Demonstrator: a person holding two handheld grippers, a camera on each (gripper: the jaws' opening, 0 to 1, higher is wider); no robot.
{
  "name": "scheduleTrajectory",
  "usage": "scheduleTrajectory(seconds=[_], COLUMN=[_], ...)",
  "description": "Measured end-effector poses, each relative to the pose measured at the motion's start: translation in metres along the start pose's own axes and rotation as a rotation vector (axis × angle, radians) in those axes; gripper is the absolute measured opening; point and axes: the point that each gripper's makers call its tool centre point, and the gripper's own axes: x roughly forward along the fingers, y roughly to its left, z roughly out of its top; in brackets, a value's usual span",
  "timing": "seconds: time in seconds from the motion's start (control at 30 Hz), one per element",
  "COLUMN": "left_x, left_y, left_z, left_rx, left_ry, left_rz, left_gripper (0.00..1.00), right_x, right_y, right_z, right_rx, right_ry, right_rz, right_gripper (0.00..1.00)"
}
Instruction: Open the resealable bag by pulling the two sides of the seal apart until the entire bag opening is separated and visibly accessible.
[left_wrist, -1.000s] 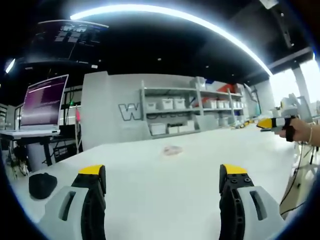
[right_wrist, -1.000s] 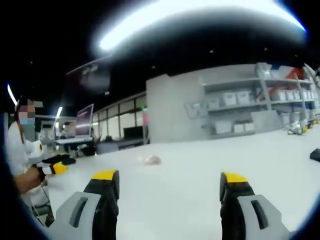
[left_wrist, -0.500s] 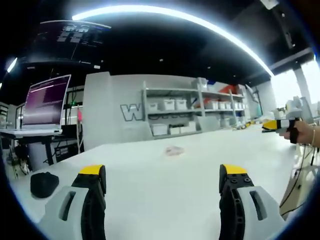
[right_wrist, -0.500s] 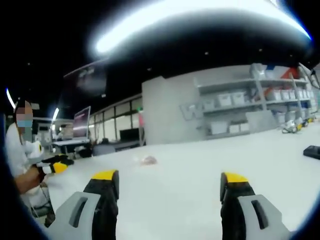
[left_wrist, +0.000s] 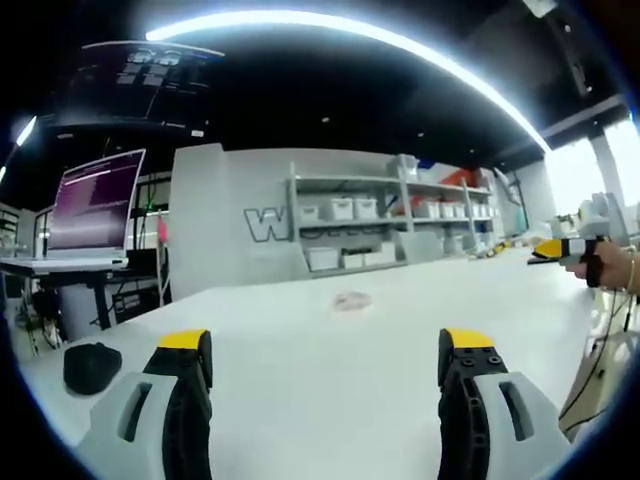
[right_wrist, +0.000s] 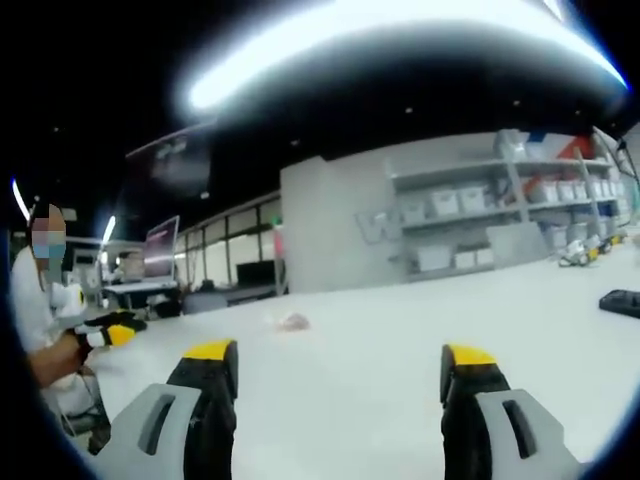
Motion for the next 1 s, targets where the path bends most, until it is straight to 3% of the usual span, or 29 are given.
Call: scheduleTrajectory(seconds=[1.0], left_x=[0.005], left_y=[0.0], left_z=[-0.003], left_rx=[-0.011], left_ry=[0.005], left_rz=[-0.005], left_gripper=[0.91], right_x=[-0.019], right_y=[-0.005], right_z=[0.005], right_rx=[-0.005], right_ry=[-0.013], right_rz=[-0.027], right_gripper=[0.84])
